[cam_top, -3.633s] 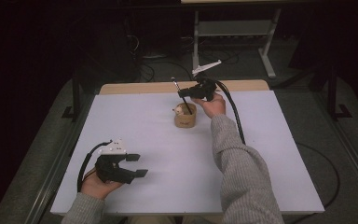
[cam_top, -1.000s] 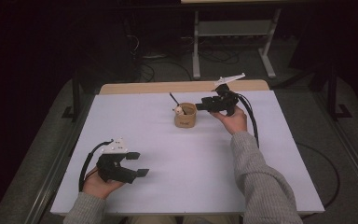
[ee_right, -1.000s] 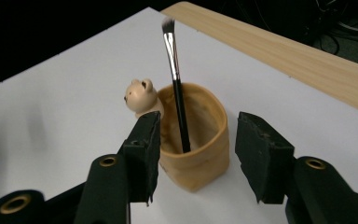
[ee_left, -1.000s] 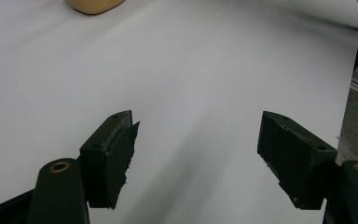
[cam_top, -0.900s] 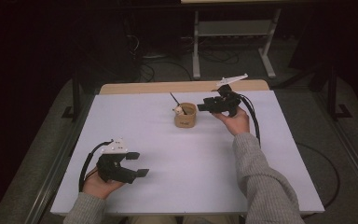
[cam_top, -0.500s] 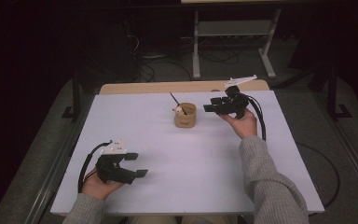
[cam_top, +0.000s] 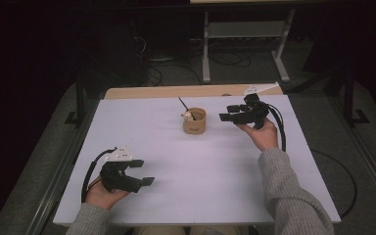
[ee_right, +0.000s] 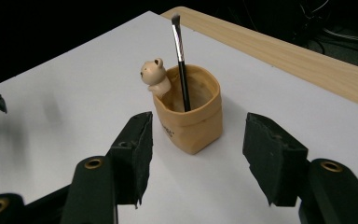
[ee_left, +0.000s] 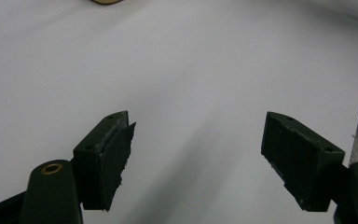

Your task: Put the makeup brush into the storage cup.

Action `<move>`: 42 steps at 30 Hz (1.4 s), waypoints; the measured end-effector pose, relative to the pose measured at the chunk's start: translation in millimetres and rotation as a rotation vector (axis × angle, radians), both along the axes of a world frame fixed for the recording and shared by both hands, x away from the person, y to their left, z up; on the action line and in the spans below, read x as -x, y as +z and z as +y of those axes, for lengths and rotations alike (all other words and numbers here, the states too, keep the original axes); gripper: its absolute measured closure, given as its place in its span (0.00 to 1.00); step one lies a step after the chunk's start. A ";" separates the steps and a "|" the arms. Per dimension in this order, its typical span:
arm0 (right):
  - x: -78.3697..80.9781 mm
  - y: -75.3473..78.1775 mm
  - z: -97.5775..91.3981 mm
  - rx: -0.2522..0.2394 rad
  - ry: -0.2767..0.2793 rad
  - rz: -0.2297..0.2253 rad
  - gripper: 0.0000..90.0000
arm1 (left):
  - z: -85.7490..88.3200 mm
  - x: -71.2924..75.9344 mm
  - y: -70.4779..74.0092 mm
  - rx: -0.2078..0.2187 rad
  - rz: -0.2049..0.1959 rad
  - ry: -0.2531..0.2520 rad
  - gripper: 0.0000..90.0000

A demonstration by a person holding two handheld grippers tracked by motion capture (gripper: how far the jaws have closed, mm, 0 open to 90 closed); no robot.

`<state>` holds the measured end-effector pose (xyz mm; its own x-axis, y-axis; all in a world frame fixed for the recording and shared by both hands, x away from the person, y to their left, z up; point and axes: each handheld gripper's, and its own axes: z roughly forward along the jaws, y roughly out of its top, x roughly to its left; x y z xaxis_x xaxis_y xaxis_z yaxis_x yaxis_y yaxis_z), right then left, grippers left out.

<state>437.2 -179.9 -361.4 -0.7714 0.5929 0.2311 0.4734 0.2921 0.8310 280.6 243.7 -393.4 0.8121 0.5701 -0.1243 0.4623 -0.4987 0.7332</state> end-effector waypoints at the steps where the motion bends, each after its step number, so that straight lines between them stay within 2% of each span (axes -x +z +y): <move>1: 0.0 0.0 0.0 0.000 0.000 0.000 0.46 | 0.0 0.0 0.0 0.000 0.000 0.000 0.26; 8: 11.0 -2.8 -8.6 -0.007 0.001 0.004 0.45 | 0.7 -1.0 0.0 -0.001 -0.004 0.010 0.25; 25: 25.5 -9.2 -14.3 0.001 0.012 0.031 0.42 | 2.9 -3.2 -1.8 0.002 -0.006 0.026 0.24; 39: 38.4 -12.7 -23.7 -0.007 0.010 0.038 0.40 | 3.1 -3.3 -1.4 -0.001 -0.013 0.034 0.24; 42: 40.3 -12.4 -23.8 -0.008 0.012 0.027 0.40 | 3.4 -4.0 -2.1 -0.002 -0.012 0.037 0.24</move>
